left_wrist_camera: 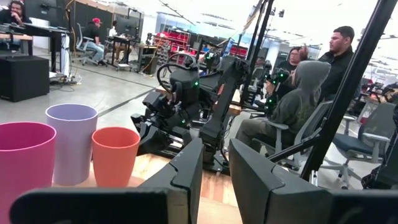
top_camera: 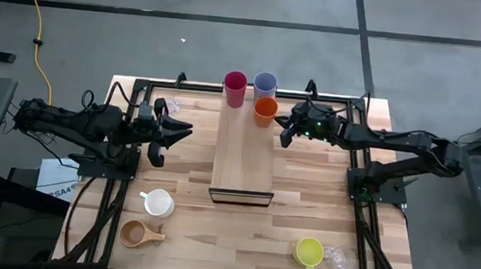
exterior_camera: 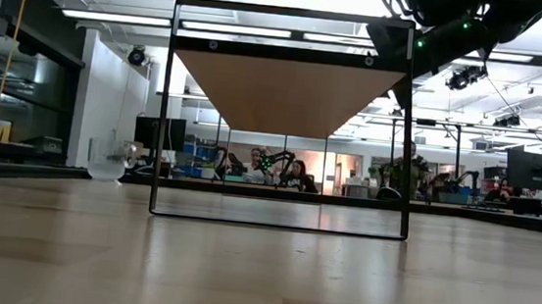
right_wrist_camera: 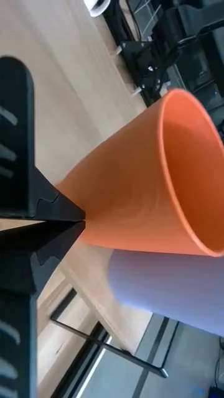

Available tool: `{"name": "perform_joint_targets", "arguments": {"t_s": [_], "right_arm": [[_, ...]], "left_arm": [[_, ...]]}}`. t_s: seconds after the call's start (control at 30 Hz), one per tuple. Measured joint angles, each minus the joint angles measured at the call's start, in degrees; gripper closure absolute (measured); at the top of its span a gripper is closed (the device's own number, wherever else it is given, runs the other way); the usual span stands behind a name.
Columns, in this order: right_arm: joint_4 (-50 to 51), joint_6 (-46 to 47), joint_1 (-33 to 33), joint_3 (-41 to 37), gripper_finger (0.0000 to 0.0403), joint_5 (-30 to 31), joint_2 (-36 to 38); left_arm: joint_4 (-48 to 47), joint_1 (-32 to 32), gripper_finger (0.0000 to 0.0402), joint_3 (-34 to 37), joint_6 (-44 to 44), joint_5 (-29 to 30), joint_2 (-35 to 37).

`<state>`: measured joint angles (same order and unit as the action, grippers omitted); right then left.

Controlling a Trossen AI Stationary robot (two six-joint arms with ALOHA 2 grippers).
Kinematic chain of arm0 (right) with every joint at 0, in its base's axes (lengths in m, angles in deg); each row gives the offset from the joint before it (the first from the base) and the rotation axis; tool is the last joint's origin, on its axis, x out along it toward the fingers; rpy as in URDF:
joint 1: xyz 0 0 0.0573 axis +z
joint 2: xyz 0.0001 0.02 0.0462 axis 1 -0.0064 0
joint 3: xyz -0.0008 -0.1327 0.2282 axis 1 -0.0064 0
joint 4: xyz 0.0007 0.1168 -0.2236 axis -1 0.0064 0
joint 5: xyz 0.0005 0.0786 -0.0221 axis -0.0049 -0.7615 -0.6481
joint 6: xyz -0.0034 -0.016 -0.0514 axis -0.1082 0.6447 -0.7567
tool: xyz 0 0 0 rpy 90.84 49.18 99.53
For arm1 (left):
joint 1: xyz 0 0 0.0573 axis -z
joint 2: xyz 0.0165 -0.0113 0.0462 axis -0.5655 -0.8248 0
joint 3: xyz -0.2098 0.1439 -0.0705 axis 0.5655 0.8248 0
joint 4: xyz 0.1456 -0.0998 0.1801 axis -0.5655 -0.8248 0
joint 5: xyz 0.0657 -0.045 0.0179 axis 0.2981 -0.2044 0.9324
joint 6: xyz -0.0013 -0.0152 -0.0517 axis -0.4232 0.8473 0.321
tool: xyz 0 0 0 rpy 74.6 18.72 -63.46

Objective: Stack small to large cups/mugs on shelf
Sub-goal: Put the orange cup on the shelf, then put the white mug on the shelf

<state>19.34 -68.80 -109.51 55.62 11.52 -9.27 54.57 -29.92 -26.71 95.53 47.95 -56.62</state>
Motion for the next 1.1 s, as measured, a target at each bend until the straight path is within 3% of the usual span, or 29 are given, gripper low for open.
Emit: {"name": "perform_joint_targets", "arguments": {"t_s": [0.23, 0.4, 0.53, 0.7, 0.9, 1.1], "right_arm": [[3.52, -0.45, 0.0, 0.0, 0.0403, -0.2, 1.56], [12.9, -1.13, -0.02, 0.0, 0.0403, -0.87, 10.72], [17.96, 5.27, 0.0, 0.0, 0.0403, -6.91, 20.22], [11.45, 7.81, 1.31, 0.02, 0.0403, -15.52, 29.15], [0.22, 3.19, 5.84, 0.04, 0.0403, -16.08, 31.83], [0.78, 1.54, 7.69, 0.04, 0.0403, -16.05, 31.53]], "left_arm": [[0.0, 0.0, 0.0332, 0.0, 0.0, 0.0, 0.0], [0.0, 0.0, 0.0332, 0.0, 0.0, 0.0, 0.0], [0.0, 0.0, 0.0332, 0.0, -0.01, 0.0, 0.0], [0.0, 0.0, 0.0332, 0.0, -0.02, 0.0, 0.0], [0.01, 0.0, 0.0332, 0.0, -0.02, 0.0, 0.0], [0.02, 0.0, 0.0332, 0.0, -0.02, 0.0, 0.0]]}}
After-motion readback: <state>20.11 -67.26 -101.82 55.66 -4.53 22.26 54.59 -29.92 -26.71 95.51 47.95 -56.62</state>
